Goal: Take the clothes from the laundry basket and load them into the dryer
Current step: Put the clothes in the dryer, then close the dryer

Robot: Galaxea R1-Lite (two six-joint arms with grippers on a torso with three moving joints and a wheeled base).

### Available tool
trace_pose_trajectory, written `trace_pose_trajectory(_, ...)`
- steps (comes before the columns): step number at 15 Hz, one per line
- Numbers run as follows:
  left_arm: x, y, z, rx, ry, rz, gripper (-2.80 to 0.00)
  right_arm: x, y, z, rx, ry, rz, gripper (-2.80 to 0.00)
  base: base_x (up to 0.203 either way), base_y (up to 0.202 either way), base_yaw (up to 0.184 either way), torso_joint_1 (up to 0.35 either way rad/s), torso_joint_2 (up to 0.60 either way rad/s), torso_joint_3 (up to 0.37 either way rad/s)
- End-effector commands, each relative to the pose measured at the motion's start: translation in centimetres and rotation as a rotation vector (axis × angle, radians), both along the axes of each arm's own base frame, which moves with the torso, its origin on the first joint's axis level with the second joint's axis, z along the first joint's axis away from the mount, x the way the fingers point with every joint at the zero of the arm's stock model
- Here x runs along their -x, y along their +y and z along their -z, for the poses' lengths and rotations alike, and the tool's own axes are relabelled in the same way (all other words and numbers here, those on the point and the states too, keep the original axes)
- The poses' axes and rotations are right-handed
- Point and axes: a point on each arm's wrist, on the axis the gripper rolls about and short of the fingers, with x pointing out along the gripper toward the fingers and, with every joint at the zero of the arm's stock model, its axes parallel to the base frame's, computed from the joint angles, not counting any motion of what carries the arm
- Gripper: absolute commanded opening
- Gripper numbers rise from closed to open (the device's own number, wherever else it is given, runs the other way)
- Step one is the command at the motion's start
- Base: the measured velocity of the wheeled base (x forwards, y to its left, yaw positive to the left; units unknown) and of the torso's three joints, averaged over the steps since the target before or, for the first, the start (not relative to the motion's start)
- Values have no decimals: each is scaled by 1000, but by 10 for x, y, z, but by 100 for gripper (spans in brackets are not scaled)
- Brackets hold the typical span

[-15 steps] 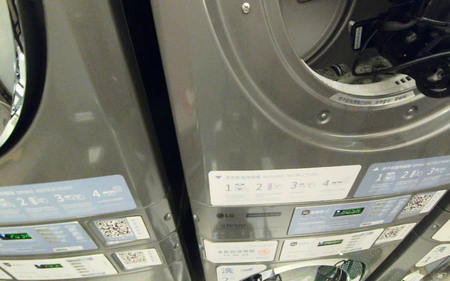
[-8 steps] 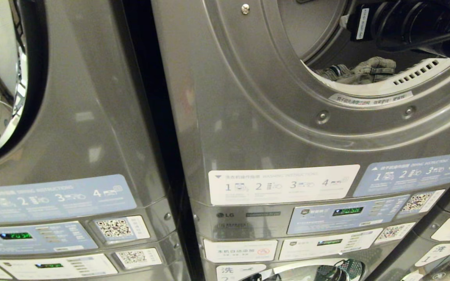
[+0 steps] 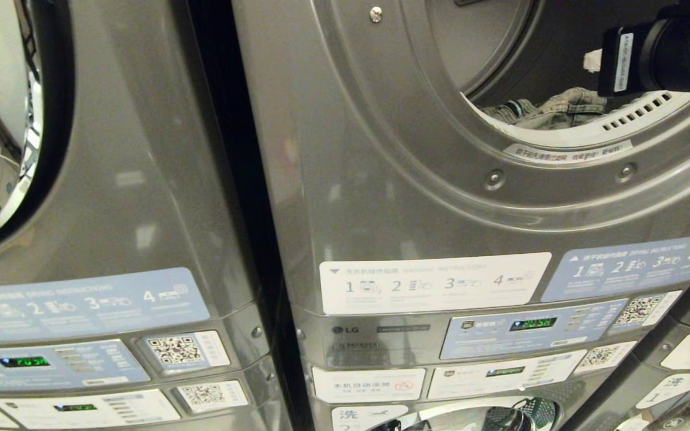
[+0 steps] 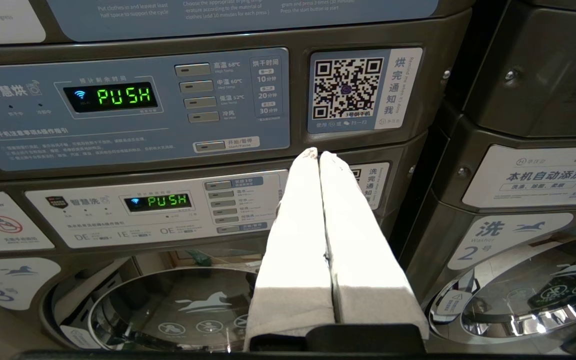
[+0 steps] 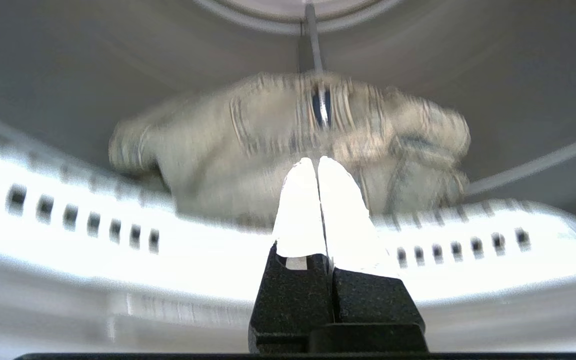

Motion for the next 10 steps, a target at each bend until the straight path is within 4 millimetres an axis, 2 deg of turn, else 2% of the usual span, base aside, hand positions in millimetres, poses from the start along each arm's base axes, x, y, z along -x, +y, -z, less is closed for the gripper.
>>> trace_pose_trajectory(1, 0, 0, 0, 0, 1, -1, -280, 24, -11, -3, 3, 4, -4, -280, 0, 0, 0, 0, 0, 0)
trace_pose_trajectory(7, 0, 0, 0, 0, 1, -1, -280, 73, -38, 45, 67, 143, 12, -280, 0, 0, 0, 0, 0, 0)
trace_pose_trajectory(10, 0, 0, 0, 0, 1, -1, -280, 94, -54, 57, 65, 151, 25, -280, 0, 0, 0, 0, 0, 0)
